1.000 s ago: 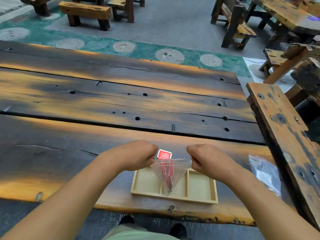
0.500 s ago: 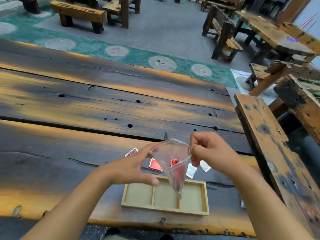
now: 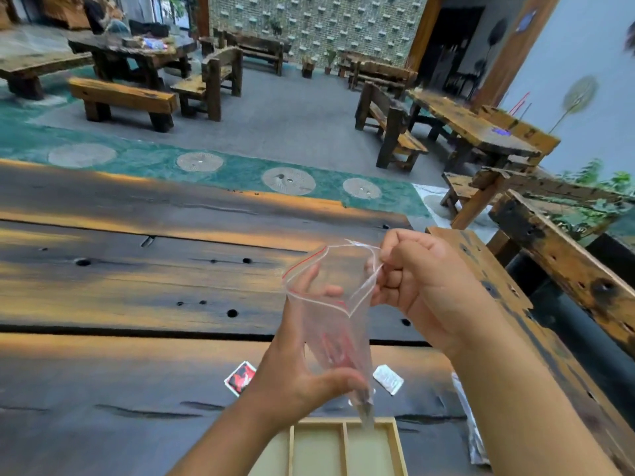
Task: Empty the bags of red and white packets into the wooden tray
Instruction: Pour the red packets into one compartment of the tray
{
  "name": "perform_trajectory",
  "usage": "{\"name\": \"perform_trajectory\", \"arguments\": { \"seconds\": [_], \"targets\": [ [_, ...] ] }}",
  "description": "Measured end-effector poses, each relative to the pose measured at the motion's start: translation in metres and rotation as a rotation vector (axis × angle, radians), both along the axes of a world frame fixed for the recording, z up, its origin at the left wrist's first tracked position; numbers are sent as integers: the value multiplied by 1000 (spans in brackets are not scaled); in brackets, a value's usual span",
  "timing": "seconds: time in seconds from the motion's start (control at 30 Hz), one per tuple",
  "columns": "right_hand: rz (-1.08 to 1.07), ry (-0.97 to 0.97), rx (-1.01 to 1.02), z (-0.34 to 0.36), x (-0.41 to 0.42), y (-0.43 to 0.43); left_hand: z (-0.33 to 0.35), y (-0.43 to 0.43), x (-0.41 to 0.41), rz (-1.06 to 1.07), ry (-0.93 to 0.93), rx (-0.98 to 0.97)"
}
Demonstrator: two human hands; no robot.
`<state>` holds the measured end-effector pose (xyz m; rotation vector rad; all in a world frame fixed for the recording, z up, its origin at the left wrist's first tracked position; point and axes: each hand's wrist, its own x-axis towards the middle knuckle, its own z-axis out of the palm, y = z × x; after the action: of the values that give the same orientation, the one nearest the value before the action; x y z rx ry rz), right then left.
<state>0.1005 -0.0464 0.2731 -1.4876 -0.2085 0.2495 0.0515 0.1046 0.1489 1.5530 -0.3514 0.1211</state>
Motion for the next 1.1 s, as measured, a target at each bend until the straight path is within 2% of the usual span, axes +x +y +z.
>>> {"name": "perform_trajectory", "arguments": {
  "seconds": [0.2,0.37,0.47,0.6,0.7,0.8,0.97,1.1],
  "targets": [
    [-31,-27,129,5,1,14,13,-14,5,-30,-17,-127],
    [-92,-58,19,7,1,17,9,-17,17,-19,52,-315],
    [-123,-24,-6,-2,3,16,-5,-9,24,-14,164,-425],
    [-167,53,-56,-44,-5,18,-28,1,24,-61,403,-650],
    [-248,54,-286,-98,-20,13,-49,7,15,-42,535,-727],
    [-212,215,-392,-151,-42,11,-71,11,0,-73,694,-788],
    [-28,612,-282,-202,-84,19,-102,12,-24,-139,983,-876],
    [30,741,-194,-221,-103,18,-130,16,-37,-53,1054,-753]
  ]
}}
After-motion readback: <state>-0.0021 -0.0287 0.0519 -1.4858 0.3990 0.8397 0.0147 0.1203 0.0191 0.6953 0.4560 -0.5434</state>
